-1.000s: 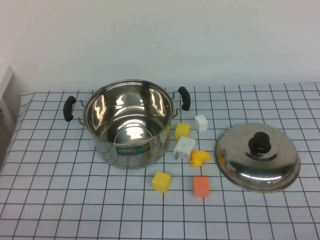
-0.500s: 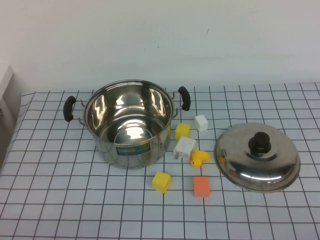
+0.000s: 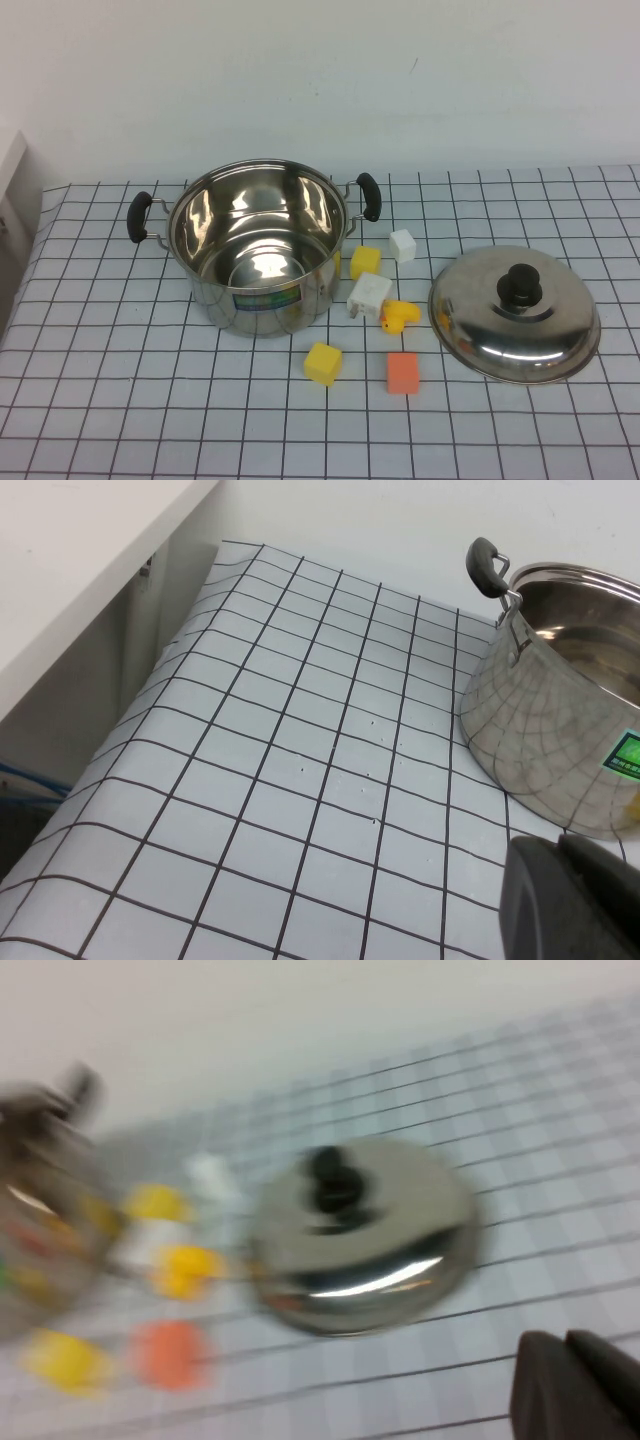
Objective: Cover the pot
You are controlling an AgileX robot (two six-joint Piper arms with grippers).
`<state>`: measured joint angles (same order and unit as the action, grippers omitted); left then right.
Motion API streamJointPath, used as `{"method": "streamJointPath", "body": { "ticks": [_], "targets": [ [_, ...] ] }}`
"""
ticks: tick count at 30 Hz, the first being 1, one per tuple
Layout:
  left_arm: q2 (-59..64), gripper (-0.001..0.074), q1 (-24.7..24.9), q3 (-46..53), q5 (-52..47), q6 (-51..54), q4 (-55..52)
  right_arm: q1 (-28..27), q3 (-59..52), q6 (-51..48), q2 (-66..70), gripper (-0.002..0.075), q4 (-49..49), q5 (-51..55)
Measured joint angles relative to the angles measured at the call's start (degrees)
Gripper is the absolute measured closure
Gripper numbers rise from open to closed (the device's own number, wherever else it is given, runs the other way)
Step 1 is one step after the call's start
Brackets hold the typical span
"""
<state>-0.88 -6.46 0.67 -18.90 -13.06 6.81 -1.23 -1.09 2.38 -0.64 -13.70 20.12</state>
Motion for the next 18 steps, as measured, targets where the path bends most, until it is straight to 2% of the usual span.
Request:
{"method": "streamJointPath", "body": {
  "ticks": [5, 7, 11, 18],
  "targets": [
    [0.00, 0.0737, 0.00, 0.00, 0.00, 0.00, 0.12, 0.00, -0.46, 2.25, 0.00, 0.0728, -23.55, 0.29],
    [0.00, 0.0738, 0.00, 0.00, 0.00, 0.00, 0.12, 0.00, -0.46, 2.38, 0.00, 0.0728, -29.91, 0.29],
    [0.00, 0.0738, 0.00, 0.00, -0.09, 0.00, 0.12, 0.00, -0.46, 1.94, 0.00, 0.0728, -34.35, -0.05],
    [0.00, 0.0738, 0.00, 0.00, -0.09, 0.00, 0.12, 0.00, -0.46, -11.88, 0.00, 0.0728, -34.47, -0.04]
  ]
}}
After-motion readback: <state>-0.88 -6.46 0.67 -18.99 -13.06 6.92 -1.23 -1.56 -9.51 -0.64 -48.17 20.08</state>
